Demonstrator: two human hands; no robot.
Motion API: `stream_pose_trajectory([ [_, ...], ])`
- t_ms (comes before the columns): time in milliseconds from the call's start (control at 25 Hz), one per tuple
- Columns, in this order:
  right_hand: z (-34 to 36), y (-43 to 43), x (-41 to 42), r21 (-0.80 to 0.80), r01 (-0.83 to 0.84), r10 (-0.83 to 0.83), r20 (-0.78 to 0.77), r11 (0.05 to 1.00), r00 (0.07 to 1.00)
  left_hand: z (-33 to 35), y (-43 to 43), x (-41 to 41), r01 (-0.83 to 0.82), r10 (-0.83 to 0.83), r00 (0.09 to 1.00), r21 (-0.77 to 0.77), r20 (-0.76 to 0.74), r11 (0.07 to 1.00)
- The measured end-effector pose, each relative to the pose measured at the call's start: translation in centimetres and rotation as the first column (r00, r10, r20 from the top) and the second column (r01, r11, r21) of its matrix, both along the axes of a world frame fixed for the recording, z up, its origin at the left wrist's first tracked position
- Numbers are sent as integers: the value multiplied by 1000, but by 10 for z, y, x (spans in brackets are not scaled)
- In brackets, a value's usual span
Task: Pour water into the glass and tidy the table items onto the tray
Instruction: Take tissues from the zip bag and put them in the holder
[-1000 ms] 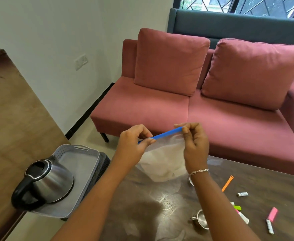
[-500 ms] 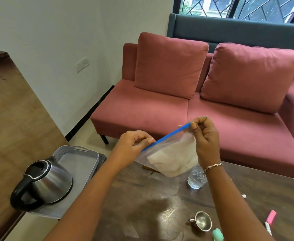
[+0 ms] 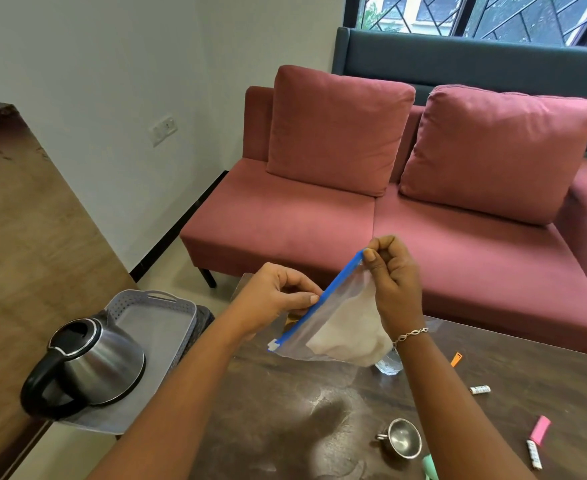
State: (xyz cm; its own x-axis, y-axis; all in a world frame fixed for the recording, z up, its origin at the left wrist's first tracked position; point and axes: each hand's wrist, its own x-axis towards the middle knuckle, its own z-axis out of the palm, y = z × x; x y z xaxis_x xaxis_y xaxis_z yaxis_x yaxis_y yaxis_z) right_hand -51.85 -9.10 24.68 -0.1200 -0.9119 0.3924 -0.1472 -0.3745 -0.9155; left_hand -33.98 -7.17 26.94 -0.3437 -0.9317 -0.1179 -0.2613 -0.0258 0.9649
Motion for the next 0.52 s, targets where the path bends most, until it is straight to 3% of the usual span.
stream_pose_trajectory([
  [200, -1, 1, 9, -11, -18, 18, -26, 1000, 1000, -6, -2, -2, 11, -10, 999, -31, 40, 999],
  [320, -4, -2, 6, 27, -28, 29, -25, 999, 999, -12, -2, -2, -66, 77, 988, -85, 133, 994],
  [520, -11, 10, 10, 122, 185, -167, -141, 975, 976, -24, -6, -4, -226, 263, 938, -178, 226, 958],
])
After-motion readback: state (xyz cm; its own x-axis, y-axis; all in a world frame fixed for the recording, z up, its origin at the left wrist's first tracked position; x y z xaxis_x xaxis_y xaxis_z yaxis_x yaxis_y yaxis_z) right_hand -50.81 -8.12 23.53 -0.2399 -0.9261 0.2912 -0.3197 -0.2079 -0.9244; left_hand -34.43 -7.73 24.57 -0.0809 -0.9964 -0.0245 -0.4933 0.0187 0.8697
